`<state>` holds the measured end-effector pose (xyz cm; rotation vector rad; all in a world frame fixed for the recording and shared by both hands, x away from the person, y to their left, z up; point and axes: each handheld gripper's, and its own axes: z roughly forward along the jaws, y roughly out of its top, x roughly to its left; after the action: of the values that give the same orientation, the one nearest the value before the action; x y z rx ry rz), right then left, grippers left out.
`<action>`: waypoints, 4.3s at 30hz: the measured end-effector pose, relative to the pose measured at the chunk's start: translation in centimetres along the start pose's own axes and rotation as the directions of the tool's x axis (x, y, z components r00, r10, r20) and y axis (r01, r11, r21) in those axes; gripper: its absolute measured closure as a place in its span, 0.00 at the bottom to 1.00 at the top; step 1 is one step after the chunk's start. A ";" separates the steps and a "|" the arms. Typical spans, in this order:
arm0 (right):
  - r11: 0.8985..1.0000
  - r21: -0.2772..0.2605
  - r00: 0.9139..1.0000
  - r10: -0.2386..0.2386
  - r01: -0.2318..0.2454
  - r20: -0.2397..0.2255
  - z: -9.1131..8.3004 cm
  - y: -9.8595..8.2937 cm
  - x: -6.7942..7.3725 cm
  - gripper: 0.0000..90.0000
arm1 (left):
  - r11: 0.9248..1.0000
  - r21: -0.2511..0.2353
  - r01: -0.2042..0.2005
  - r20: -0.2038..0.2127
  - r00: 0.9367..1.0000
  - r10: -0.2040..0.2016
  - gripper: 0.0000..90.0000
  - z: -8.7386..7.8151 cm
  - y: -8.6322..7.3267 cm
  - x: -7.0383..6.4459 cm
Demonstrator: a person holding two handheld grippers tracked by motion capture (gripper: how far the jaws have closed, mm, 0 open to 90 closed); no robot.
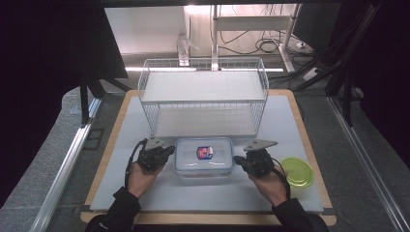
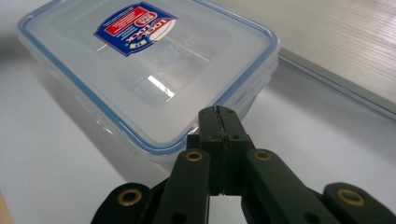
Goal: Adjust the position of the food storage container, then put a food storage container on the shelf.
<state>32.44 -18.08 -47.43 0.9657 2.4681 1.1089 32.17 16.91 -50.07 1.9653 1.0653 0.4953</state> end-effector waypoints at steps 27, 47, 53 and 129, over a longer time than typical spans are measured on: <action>0.997 -0.070 0.998 0.037 -0.040 -0.041 -1.4 -1.0 -2.1 0.37 | 0.996 -0.026 -0.084 0.102 0.991 0.087 0.07 -3.8 -2.1 -0.5; 0.998 -0.055 0.994 0.034 -0.039 -0.103 -0.1 -0.9 -2.3 0.07 | 0.999 0.013 -0.040 0.158 0.987 0.038 0.04 -2.7 -1.7 0.1; 0.996 -0.005 0.984 0.086 -0.087 -0.155 1.0 -0.3 -2.6 0.08 | 0.999 0.024 0.036 0.248 0.968 -0.041 0.03 -1.2 -0.4 0.8; 0.951 -0.065 0.903 0.264 -0.303 -0.338 -1.2 2.5 -3.2 0.55 | 0.986 0.014 0.165 0.391 0.907 -0.157 0.59 -3.9 2.6 1.5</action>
<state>35.39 -19.68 -44.90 1.2223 2.5265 1.6069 31.74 19.26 -45.79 1.8370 0.9472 0.0162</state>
